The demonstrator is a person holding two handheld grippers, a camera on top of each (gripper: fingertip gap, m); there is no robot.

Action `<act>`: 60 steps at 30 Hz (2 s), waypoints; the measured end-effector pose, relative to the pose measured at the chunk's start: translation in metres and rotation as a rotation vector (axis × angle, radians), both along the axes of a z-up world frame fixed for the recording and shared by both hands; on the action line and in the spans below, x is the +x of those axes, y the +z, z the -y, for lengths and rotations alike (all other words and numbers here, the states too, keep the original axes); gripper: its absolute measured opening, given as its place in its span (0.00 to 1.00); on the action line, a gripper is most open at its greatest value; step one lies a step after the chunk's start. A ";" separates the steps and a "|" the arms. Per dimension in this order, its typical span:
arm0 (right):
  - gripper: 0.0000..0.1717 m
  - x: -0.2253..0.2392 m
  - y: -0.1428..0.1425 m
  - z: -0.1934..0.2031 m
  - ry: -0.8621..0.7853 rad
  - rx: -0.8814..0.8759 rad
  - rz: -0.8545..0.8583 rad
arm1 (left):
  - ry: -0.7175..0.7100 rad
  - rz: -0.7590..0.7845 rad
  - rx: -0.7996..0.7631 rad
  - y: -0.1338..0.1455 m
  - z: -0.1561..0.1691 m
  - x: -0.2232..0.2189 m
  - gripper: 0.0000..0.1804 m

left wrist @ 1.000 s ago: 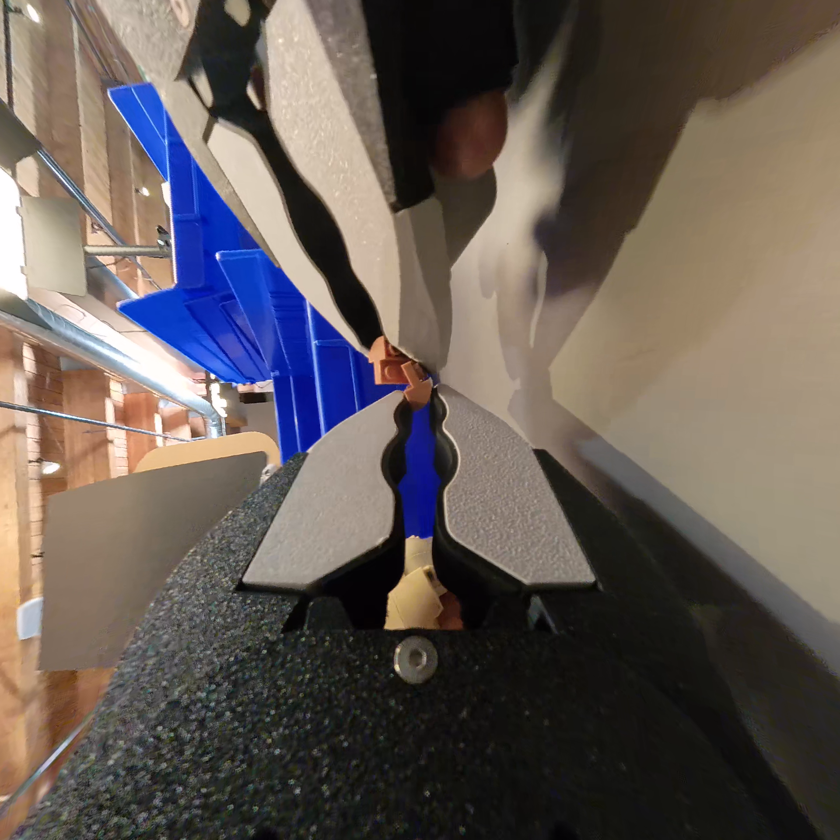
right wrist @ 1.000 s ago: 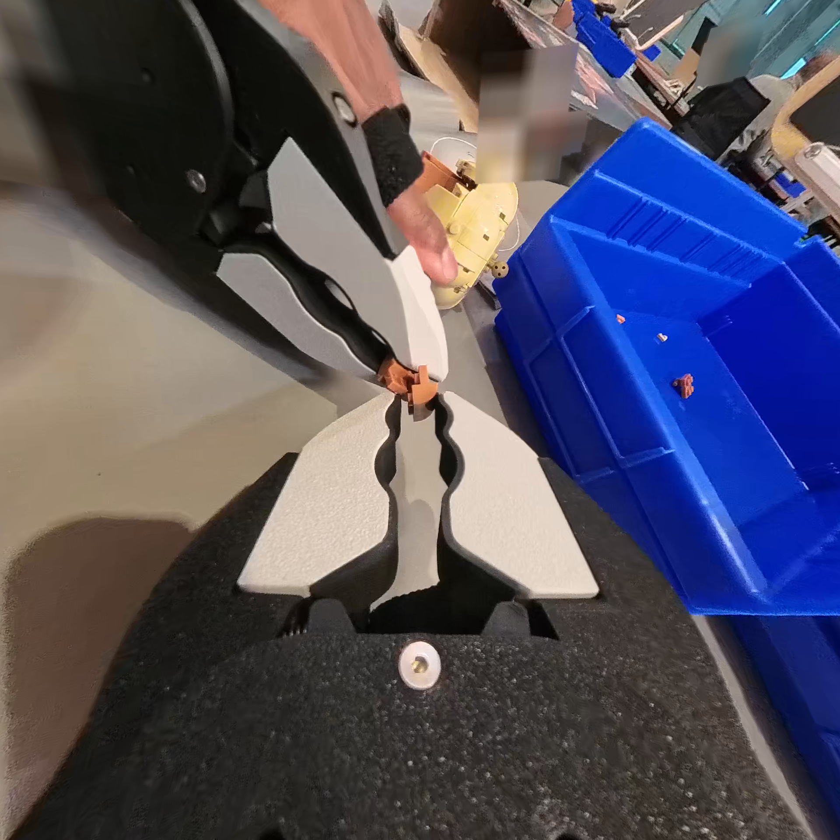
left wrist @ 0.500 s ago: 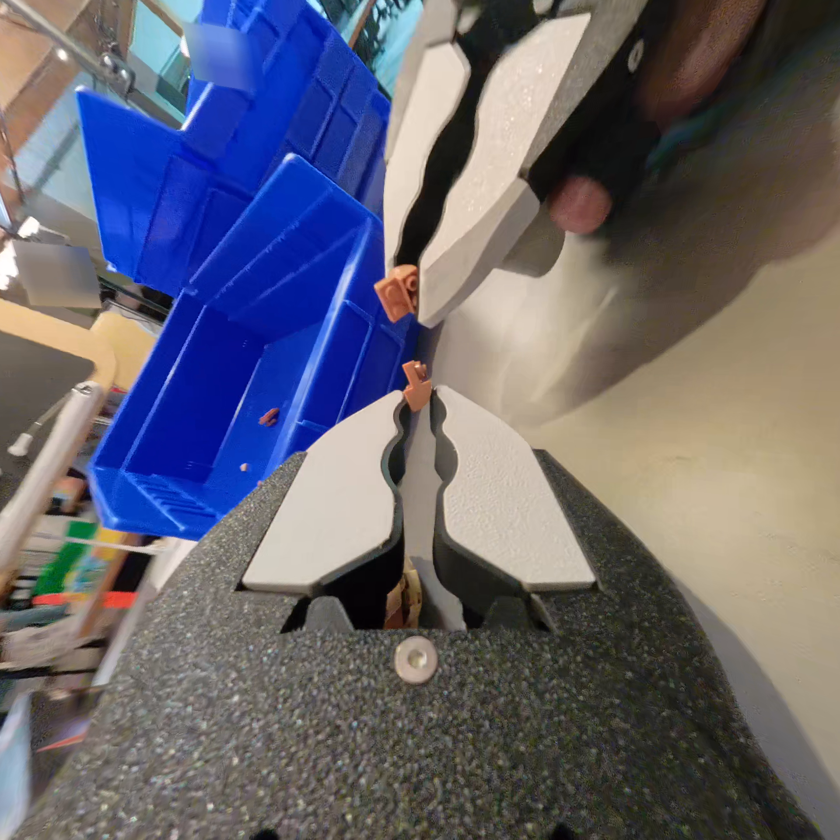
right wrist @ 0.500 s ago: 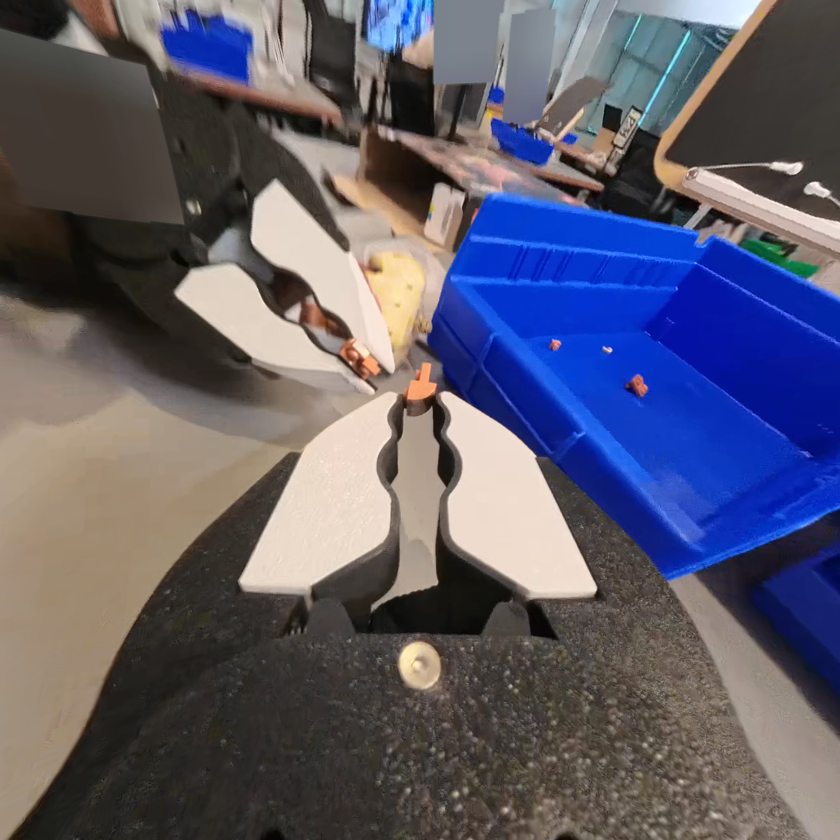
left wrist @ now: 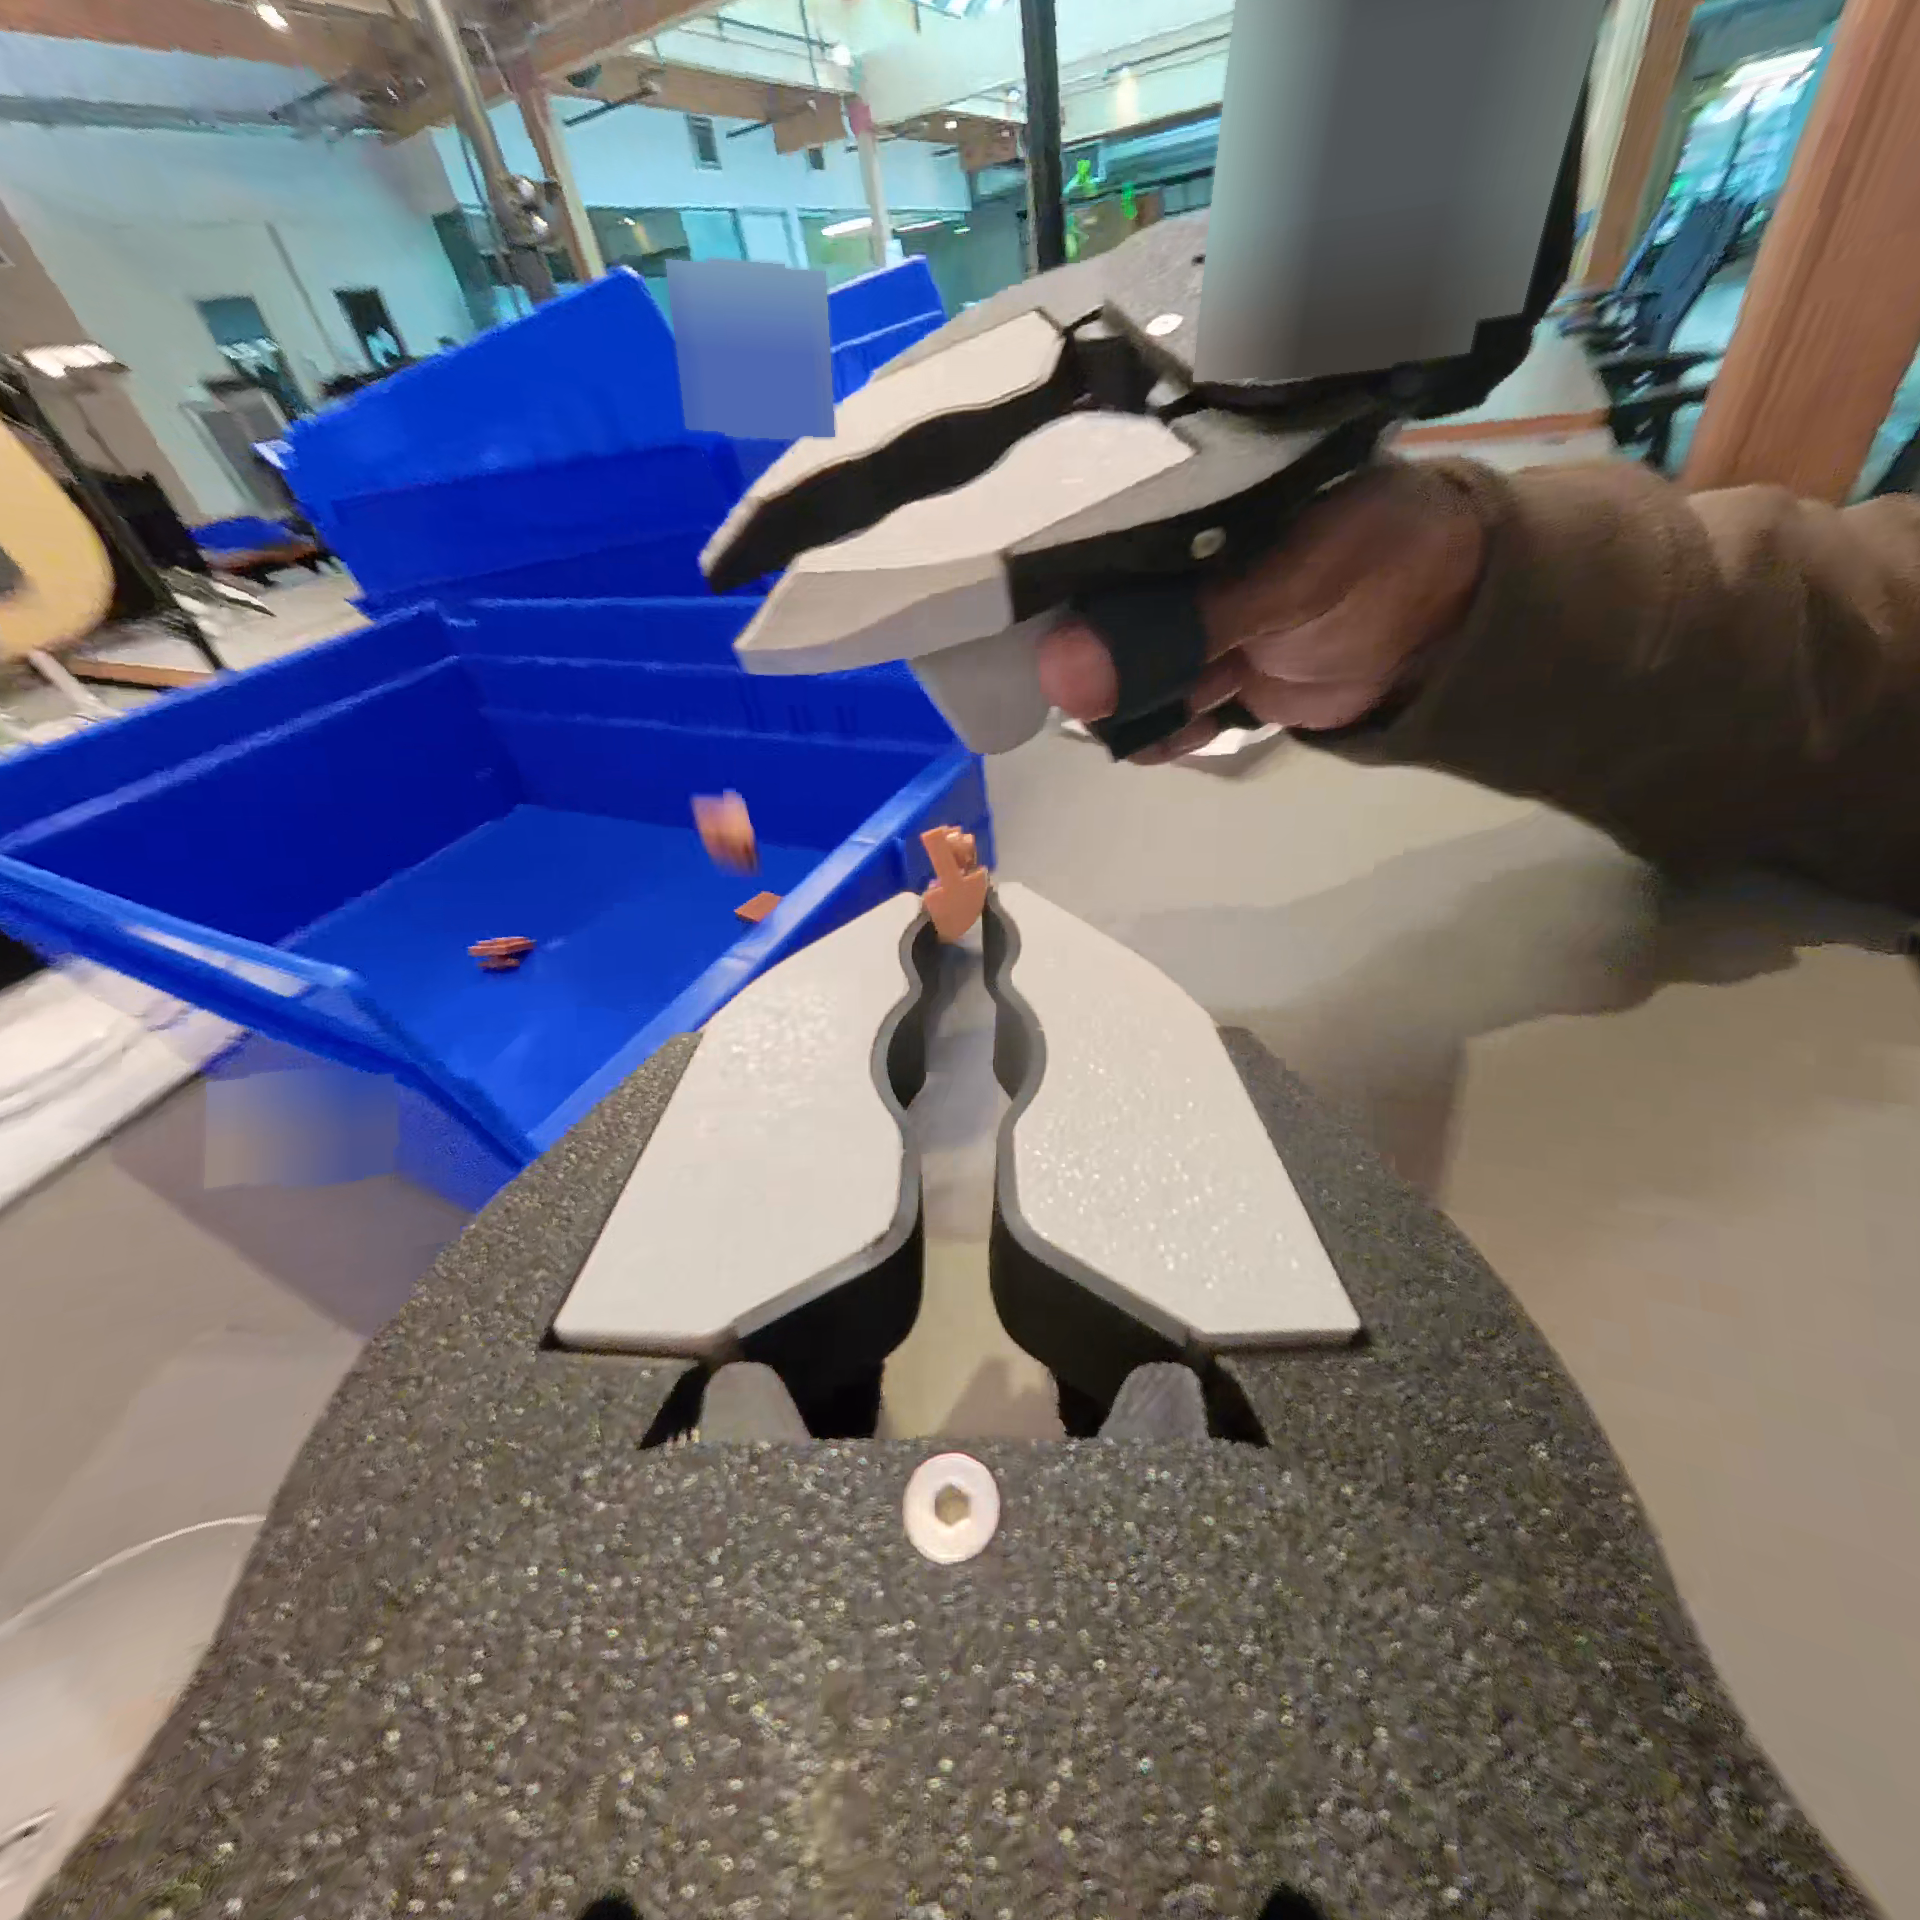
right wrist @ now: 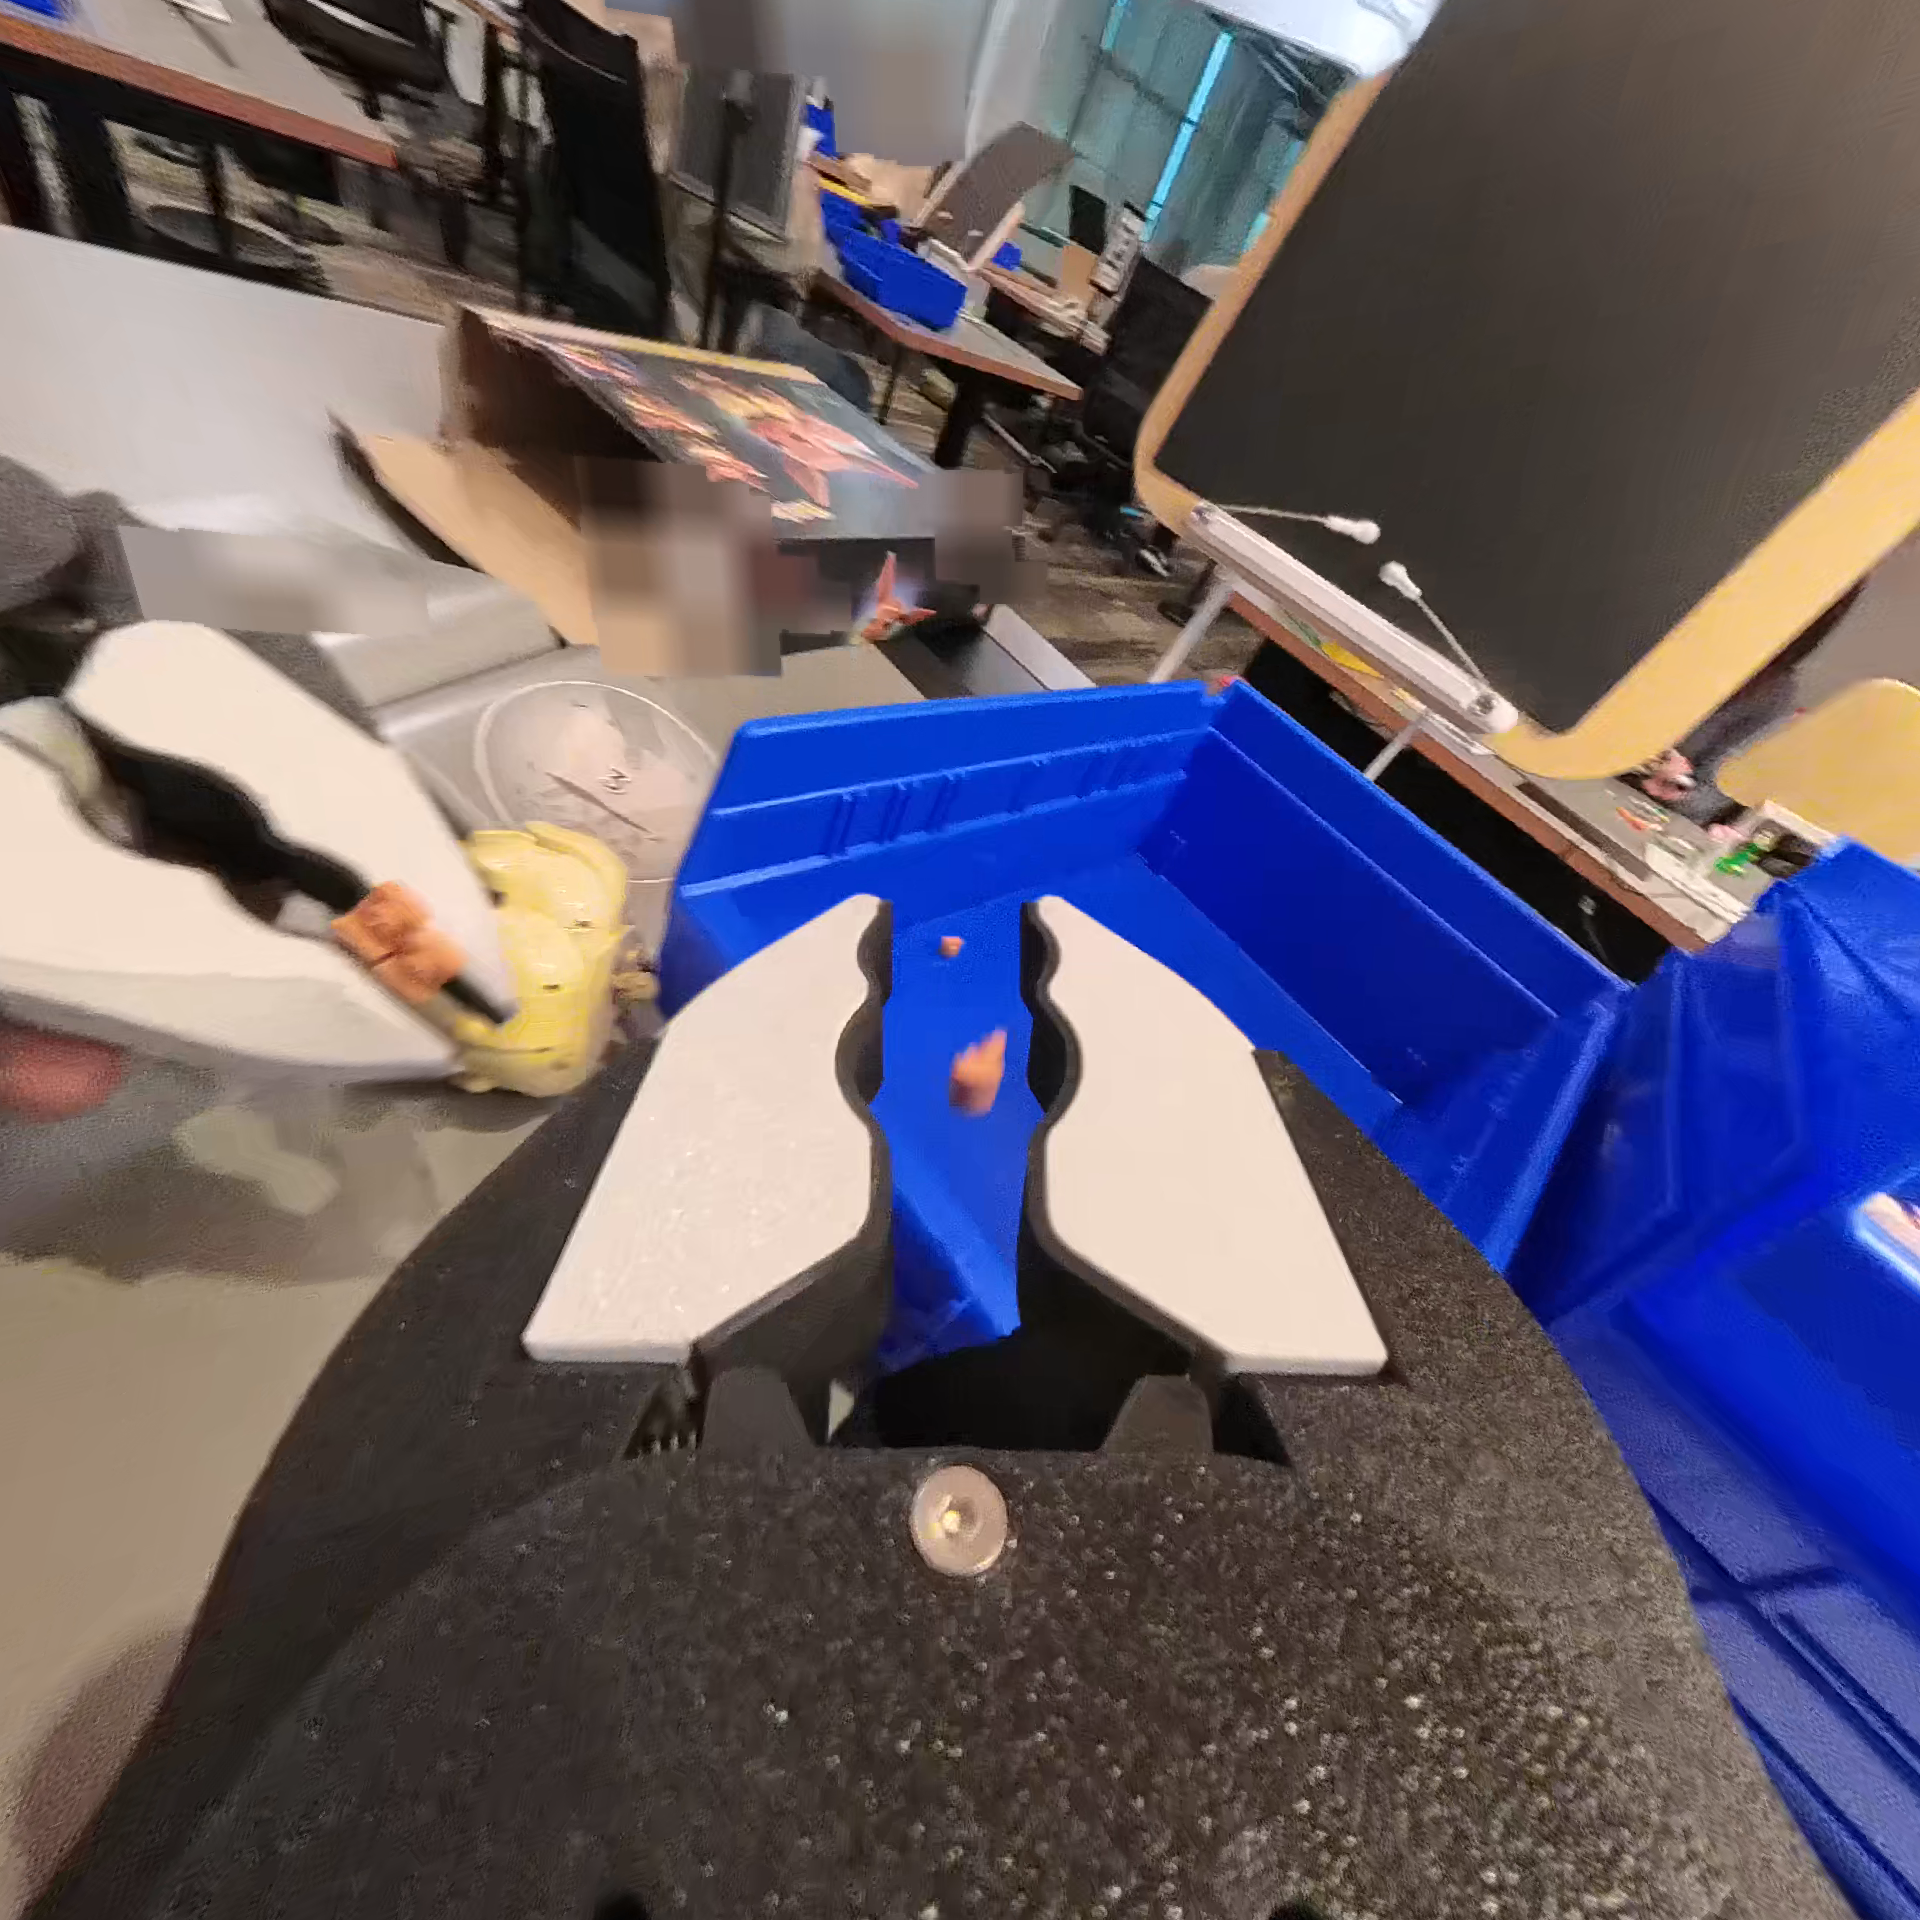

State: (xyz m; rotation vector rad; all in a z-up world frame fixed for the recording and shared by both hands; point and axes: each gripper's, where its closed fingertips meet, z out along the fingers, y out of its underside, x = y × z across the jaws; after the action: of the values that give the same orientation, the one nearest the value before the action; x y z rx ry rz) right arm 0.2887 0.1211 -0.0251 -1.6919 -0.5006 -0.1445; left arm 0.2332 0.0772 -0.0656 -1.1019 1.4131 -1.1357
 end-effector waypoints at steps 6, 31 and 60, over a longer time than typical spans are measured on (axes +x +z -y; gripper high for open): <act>0.13 -0.041 -0.007 0.026 0.182 -0.125 -0.247 | 0.221 0.032 0.445 0.011 -0.014 -0.007 0.04; 0.11 -0.096 -0.025 0.019 0.295 -0.218 -0.339 | 0.478 -0.011 1.023 0.020 -0.041 -0.020 0.05; 0.09 -0.086 -0.017 0.002 0.271 -0.149 -0.368 | 0.477 -0.056 0.868 0.014 -0.053 -0.026 0.03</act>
State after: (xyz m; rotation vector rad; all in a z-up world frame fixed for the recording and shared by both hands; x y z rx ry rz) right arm 0.2030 0.1195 -0.0426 -1.7265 -0.4644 0.4032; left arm 0.2072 0.1300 -0.0514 -0.7564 1.3657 -0.0996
